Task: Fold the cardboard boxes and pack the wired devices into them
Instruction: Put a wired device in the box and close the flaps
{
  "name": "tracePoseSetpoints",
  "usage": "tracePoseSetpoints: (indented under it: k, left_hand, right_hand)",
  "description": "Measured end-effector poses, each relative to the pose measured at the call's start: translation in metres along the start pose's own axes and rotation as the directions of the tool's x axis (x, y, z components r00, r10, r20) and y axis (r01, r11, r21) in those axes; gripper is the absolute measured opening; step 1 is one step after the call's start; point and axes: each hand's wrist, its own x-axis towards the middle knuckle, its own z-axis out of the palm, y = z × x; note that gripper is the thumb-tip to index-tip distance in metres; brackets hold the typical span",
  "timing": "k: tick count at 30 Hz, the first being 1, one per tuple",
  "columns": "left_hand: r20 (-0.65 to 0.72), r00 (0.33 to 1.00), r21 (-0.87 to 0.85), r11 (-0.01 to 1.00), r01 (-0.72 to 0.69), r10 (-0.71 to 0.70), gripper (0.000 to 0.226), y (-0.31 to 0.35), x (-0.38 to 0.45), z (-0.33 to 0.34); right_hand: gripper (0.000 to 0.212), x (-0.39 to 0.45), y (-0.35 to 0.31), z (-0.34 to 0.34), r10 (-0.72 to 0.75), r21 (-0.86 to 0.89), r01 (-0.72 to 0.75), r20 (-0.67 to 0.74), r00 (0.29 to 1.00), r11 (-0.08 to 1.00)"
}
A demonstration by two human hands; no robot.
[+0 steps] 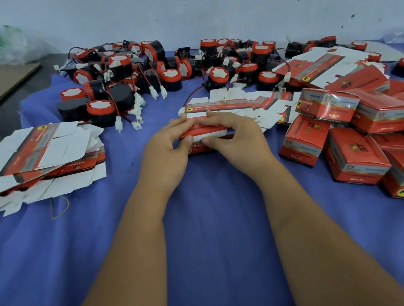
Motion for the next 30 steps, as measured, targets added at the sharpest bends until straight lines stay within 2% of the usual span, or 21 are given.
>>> tracePoseSetpoints:
  k: [5, 8, 12, 15, 18, 23, 30]
  left_hand:
    - [-0.034, 0.999, -0.043, 0.999, -0.003, 0.001, 0.032, 0.001, -0.002, 0.001]
    - [-0.093, 0.996, -0.145, 0.989, -0.016, 0.003, 0.024, 0.003, -0.002, 0.000]
    - [-0.153, 0.988, -0.263, 0.964, -0.042, 0.001, 0.026, 0.003, -0.002, -0.001]
    - [-0.160, 0.987, -0.289, 0.957, -0.031, -0.016, 0.030, 0.000, 0.000, -0.001]
    - [-0.190, 0.982, -0.252, 0.966, -0.049, 0.001, 0.033, 0.000, 0.001, 0.001]
    - [-0.254, 0.967, -0.127, 0.990, -0.057, 0.023, 0.028, 0.003, 0.000, 0.005]
    - [-0.226, 0.971, 0.139, 0.989, -0.052, 0.083, 0.028, 0.002, -0.005, 0.004]
  right_hand:
    - [0.032, 0.000, 0.000, -0.003, -0.016, 0.055, 0.016, -0.002, 1.000, 0.998]
    - [0.026, 0.000, -0.002, -0.001, -0.034, 0.084, 0.037, -0.035, 0.999, 0.996]
    - [0.020, 0.000, -0.001, 0.000, -0.044, 0.098, 0.050, -0.061, 0.997, 0.994]
    - [0.017, 0.000, -0.001, 0.000, -0.035, 0.158, 0.046, -0.071, 0.997, 0.986]
    - [0.015, 0.000, -0.003, 0.000, -0.019, 0.212, 0.036, -0.082, 0.996, 0.977]
    - [0.009, 0.001, -0.004, 0.006, 0.012, 0.168, 0.011, -0.134, 0.991, 0.986]
    - [0.013, -0.001, -0.006, 0.006, 0.069, 0.231, -0.041, -0.115, 0.991, 0.972]
